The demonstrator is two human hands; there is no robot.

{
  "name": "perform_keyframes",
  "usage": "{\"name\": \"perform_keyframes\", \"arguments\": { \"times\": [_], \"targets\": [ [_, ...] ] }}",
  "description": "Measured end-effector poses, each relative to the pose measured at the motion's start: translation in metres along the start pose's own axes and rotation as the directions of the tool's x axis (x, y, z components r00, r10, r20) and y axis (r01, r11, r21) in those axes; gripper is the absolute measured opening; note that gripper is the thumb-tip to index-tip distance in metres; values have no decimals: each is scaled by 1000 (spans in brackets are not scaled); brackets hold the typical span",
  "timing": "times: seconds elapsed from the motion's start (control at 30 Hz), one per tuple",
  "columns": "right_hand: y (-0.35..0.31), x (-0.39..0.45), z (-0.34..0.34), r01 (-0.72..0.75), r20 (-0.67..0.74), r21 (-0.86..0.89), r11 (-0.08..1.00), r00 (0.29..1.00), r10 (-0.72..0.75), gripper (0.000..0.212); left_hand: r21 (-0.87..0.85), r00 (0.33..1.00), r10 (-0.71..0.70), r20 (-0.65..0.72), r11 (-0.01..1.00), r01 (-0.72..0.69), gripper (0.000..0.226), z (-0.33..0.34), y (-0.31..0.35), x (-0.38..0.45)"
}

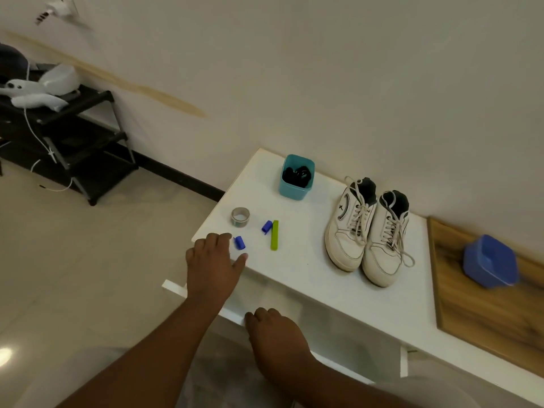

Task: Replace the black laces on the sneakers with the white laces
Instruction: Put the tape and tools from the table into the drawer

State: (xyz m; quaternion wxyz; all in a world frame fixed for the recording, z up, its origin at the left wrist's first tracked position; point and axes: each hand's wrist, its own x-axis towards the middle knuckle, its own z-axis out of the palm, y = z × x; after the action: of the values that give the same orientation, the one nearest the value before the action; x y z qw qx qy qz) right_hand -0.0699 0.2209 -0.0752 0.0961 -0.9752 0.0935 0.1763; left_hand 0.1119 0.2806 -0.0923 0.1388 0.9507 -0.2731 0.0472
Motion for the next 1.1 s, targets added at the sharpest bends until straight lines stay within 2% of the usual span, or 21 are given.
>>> {"name": "perform_keyframes", "arguments": {
  "times": [0.03, 0.13, 0.23, 0.3, 0.4, 0.5, 0.57, 0.63, 0.7, 0.73, 0.8, 0.9, 1.03, 1.1],
  "targets": [
    [1, 1, -3, -12, -8, 40, 999, 1000, 13, 21, 15, 1000, 13, 10, 1000, -13, 60, 2, 5, 6],
    [13, 11, -23, -127, -63, 254, 959, 987, 147, 35, 33, 999, 43, 33, 998, -44, 57, 7, 13, 20],
    [39, 45, -53, -196, -303, 397, 897, 894, 329, 43, -27, 998, 41, 50, 999, -40, 49, 12, 17, 33],
    [61, 76, -67, -252, -370, 420, 872, 830, 418, 47, -91, 998, 24, 54, 996, -19, 44, 12, 17, 36],
    [82, 116, -75, -366, -309, 529, 766, 758, 575, 44, -199, 994, 11, 110, 980, 12, 42, 4, 17, 28],
    [89, 133, -72, -431, -262, 497, 753, 753, 604, 31, -246, 964, -13, 264, 966, 81, 45, -10, 20, 16],
    [91, 128, -73, -439, -239, 498, 748, 759, 605, 24, -218, 882, -7, 471, 968, 124, 48, -16, 21, 12],
    [91, 108, -72, -409, -207, 576, 708, 765, 611, 24, -214, 739, 35, 672, 965, 149, 53, -16, 23, 5],
    [87, 67, -61, -356, -181, 589, 725, 816, 548, 26, -155, 622, 72, 780, 985, 81, 57, -8, 28, -7],
    [83, 44, -52, -322, -167, 557, 766, 860, 482, 24, -117, 600, 78, 796, 993, 27, 57, -2, 31, -13],
    [80, 2, -33, -281, -98, 501, 818, 922, 376, 16, -60, 622, 92, 778, 996, -72, 54, 14, 41, -19],
    [90, -17, -5, -328, 40, 451, 830, 936, 349, 11, -29, 648, 97, 755, 993, -115, 51, 36, 56, -13],
    [112, 3, 34, -477, 225, 370, 798, 879, 421, 19, 55, 482, 6, 876, 992, -111, 54, 64, 69, -8],
    [120, 19, 51, -488, 254, 345, 802, 871, 420, 25, 59, 478, 1, 878, 992, -109, 56, 72, 69, -5]
  ]
}}
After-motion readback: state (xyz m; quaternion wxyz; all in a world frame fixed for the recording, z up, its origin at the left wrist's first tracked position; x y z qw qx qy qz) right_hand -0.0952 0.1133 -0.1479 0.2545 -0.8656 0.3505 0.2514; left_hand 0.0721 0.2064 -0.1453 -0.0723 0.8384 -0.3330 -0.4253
